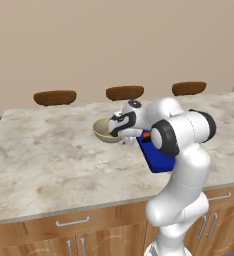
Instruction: Place the two vegetables and bowl onto the tray for setting up a vegetable dip station.
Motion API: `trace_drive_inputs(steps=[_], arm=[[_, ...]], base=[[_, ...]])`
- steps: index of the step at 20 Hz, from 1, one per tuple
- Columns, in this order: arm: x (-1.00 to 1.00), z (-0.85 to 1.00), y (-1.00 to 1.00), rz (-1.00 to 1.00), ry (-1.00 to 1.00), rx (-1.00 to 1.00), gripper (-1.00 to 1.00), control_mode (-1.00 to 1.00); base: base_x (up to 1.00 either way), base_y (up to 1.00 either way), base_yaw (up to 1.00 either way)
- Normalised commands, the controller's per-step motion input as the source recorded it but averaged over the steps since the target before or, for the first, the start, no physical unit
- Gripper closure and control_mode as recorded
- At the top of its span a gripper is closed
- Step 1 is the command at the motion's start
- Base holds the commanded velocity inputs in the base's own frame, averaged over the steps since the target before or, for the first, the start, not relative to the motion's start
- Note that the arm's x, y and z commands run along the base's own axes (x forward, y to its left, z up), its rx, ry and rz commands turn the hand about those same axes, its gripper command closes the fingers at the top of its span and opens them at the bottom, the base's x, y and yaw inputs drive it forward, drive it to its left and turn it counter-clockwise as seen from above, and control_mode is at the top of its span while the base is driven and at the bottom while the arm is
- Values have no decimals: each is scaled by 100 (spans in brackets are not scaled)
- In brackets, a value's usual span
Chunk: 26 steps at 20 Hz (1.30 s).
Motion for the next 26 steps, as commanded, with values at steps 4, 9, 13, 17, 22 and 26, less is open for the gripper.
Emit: trace_drive_inputs(steps=[4,9,13,17,22,26], arm=[[3,-11,6,0,0,0,100,-100],[0,0,0,0,0,0,100,-100],[0,12,-1,0,0,0,100,-100],[0,47,-19,0,0,0,100,-100],[-1,55,-33,0,0,1,100,-100],[-14,40,-48,0,0,1,100,-100]], base=[[0,0,0],[0,0,0],[0,0,0],[0,0,0],[0,0,0],[0,0,0]])
